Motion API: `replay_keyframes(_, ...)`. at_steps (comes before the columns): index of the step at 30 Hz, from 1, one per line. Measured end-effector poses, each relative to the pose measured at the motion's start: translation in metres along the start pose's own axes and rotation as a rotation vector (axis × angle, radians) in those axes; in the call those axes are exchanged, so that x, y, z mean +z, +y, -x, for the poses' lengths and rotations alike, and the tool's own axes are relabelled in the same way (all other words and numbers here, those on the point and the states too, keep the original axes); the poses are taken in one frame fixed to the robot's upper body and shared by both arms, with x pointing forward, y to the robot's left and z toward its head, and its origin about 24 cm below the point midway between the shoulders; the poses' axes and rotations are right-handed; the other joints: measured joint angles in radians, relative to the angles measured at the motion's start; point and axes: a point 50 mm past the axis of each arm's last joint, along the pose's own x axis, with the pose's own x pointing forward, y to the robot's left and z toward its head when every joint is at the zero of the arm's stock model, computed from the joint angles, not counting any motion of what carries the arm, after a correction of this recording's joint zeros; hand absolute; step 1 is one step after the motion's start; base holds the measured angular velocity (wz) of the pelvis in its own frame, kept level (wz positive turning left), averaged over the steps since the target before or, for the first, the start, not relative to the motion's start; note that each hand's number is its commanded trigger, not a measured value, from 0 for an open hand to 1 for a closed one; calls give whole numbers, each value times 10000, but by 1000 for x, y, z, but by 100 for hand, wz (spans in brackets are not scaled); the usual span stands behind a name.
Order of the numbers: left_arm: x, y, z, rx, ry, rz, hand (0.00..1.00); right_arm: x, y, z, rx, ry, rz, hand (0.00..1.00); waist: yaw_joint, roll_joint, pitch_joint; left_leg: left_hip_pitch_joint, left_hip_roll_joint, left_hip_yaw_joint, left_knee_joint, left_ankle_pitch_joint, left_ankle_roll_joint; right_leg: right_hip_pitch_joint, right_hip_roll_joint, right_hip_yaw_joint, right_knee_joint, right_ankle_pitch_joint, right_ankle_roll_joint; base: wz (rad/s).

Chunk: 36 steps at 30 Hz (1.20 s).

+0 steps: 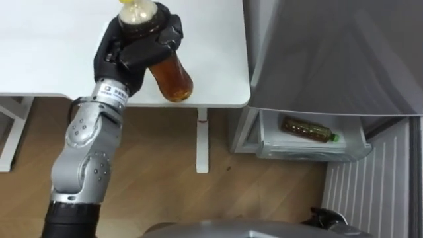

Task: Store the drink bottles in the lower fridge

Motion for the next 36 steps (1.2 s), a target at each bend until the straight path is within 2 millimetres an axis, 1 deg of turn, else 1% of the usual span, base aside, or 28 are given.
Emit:
replay_keyframes(2,-10,-2,7,-60,319,591,100,18,5,0,154,-690,-24,0,30,-8,2,16,2,2,16,0,0,-6,-1,-8,-17,-3,-5,0)
replay_keyframes(3,-13,-3,9,-65,417,767,100,22,7,0,201,-856,-21,0,31,-11,0,13,2,-9,24,0,0,-5,-3,-19,-17,-4,-5,4)
replay_keyframes(5,-24,-4,17,-104,827,1411,100,38,15,1,518,-1479,-58,0,42,-42,12,11,6,-51,27,0,-1,8,-4,-59,-13,-8,-12,5)
replay_keyframes(8,-34,-5,26,-63,1213,1752,100,50,24,2,977,-1946,73,0,82,-92,38,2,7,-94,26,1,-2,22,-9,-103,-10,-9,-14,5)
replay_keyframes(10,-35,-4,27,-5,1279,1808,100,58,28,4,1260,-2245,204,0,90,-140,64,3,7,-96,26,2,-4,23,-9,-106,-1,-10,-14,0)
replay_keyframes(11,-36,-3,28,1,1325,1804,100,61,31,4,1402,-2397,253,0,91,-166,61,10,7,-97,30,3,-5,38,-13,-111,6,-10,-14,0)
replay_keyframes(15,-42,1,29,18,1577,1917,100,71,39,8,1845,-2837,580,0,94,-305,98,12,3,-95,103,2,-5,61,-19,-114,32,-10,-15,0)
replay_keyframes(17,-52,5,31,183,1968,2061,100,80,40,10,1969,-3206,595,0,88,-342,94,26,-4,-89,113,2,-5,77,-23,-108,30,-9,-15,0)
replay_keyframes(19,-58,7,32,257,2235,2246,100,84,41,11,2037,-3364,347,0,80,-376,93,20,-3,-87,145,1,-5,96,-21,-110,22,-9,-15,0)
replay_keyframes(23,-70,5,35,199,2766,2406,100,88,46,13,2205,-3525,526,0,72,-374,94,-37,0,-90,156,-1,-7,88,-22,-126,29,-10,-16,0)
replay_keyframes(28,-74,-1,36,-55,3001,2437,100,98,51,18,2585,-4027,785,0,33,-331,88,-123,-2,-109,155,-1,-8,4,-37,-163,67,-10,-17,1)
replay_keyframes(30,-77,1,36,-67,3129,2312,100,104,51,21,2820,-4302,835,0,16,-303,79,-125,-2,-112,160,0,-8,2,-51,-208,103,-14,-22,2)
replay_keyframes(34,-84,7,39,-55,3611,1285,100,120,57,31,3616,-5083,962,0,33,-289,85,-77,-1,-85,163,0,-8,-2,-76,-236,175,-48,-32,0)
replay_keyframes(36,-85,8,40,-130,3745,663,100,123,59,34,3922,-5241,957,0,53,-299,81,-48,-10,-101,159,0,-8,18,-84,-246,177,-50,-29,0)
